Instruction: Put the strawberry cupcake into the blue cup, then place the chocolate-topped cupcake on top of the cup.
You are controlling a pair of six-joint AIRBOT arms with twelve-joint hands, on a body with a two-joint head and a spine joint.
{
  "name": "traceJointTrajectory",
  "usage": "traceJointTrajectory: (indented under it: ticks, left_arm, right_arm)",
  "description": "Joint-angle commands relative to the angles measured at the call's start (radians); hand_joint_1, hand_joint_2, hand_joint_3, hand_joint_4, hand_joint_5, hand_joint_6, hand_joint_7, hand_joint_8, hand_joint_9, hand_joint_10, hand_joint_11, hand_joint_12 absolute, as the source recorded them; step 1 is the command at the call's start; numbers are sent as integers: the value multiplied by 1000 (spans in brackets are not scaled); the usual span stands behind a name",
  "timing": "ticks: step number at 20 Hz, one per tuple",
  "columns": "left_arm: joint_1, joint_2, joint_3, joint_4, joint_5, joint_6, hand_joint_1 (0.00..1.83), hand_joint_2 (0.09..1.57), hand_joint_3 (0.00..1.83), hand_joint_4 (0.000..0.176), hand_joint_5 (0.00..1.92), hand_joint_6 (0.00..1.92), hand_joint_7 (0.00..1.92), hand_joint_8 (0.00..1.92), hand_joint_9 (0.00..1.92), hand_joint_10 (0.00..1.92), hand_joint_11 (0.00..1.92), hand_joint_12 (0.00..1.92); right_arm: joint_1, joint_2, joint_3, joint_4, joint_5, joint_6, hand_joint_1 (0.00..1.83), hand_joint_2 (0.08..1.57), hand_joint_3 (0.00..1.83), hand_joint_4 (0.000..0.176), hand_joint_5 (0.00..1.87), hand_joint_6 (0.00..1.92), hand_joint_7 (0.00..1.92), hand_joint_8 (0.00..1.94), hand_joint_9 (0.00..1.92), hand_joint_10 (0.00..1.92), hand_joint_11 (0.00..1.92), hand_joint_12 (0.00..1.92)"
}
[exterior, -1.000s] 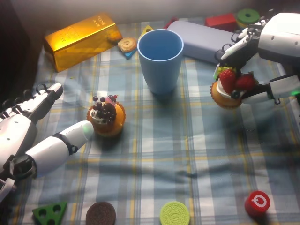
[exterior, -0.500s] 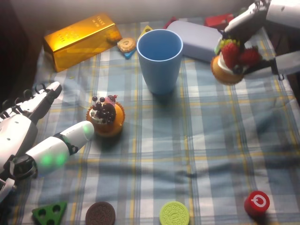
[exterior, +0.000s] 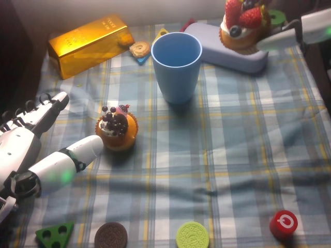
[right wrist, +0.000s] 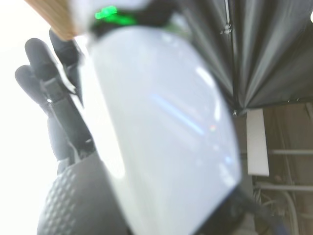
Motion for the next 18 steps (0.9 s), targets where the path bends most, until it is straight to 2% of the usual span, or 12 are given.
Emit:
traceJointTrajectory:
  ticks: [1,2,3,6,8,10,11,12,14,16,17,18]
  left_arm:
    - [-9,-1,6,47,-103,-2,150,1035,0,128,127,1,131,1,152,3,0,363]
    - [-9,-1,6,47,-102,-2,161,1033,0,129,132,3,132,2,154,3,0,372]
    - [-9,-1,6,47,-101,-2,149,1019,0,141,125,1,125,2,141,3,0,325]
    - [-9,-1,7,47,-100,-2,118,1033,0,115,126,5,130,4,151,4,0,370]
    - [-10,-1,7,47,-99,-2,117,1030,0,120,121,1,117,2,143,1,0,342]
    - [-10,-1,6,47,-99,-2,119,1038,1,119,121,1,110,2,149,1,0,328]
    - [-10,-1,6,47,-99,-2,99,1049,3,116,101,1,100,1,152,1,0,368]
    - [-10,-1,6,47,-99,-2,104,1047,1,122,84,2,96,0,136,3,0,318]
    - [-10,-1,5,46,-99,-2,113,1029,0,130,101,4,109,2,160,7,0,403]
    - [-10,-1,5,46,-98,-2,144,1041,1,109,112,3,101,0,135,3,0,315]
    - [-10,-1,5,46,-98,-2,112,1036,0,113,110,1,105,1,148,5,0,351]
    - [-10,-1,5,46,-98,-2,131,1027,0,120,123,6,118,6,161,9,0,361]
  right_arm:
    - [24,-3,4,45,90,19,935,1039,1,0,918,1,1231,24,1093,1057,988,1618]
    - [31,-8,9,41,85,20,923,1046,1,0,915,0,1268,32,1073,1265,1046,1665]
    - [35,-12,11,38,83,20,883,1038,0,0,913,1,1231,12,1022,1158,989,1614]
    - [50,-37,31,35,81,20,830,1049,0,0,940,0,1079,0,1072,436,831,1294]
    - [62,-51,38,30,80,20,811,1068,1,0,990,0,1219,30,994,989,743,1623]
    - [70,-55,40,20,78,20,796,1072,0,0,1001,3,1153,13,884,803,473,1630]
    - [70,-55,39,14,74,20,975,1084,0,134,1031,689,1151,7,868,644,331,1637]
    - [70,-55,39,7,68,20,801,1053,0,48,992,302,1119,1,828,459,193,1596]
    - [70,-55,38,-6,59,22,782,1023,0,0,1032,35,1066,0,900,338,272,1643]
    - [70,-55,37,-13,56,24,828,1009,0,0,1067,4,1147,41,815,1061,524,1855]
    - [70,-55,36,-18,55,25,1007,1027,25,135,1123,554,1102,17,741,919,378,1769]
    - [70,-55,35,-19,54,25,1034,1057,2,168,1090,750,1124,25,734,1052,410,1809]
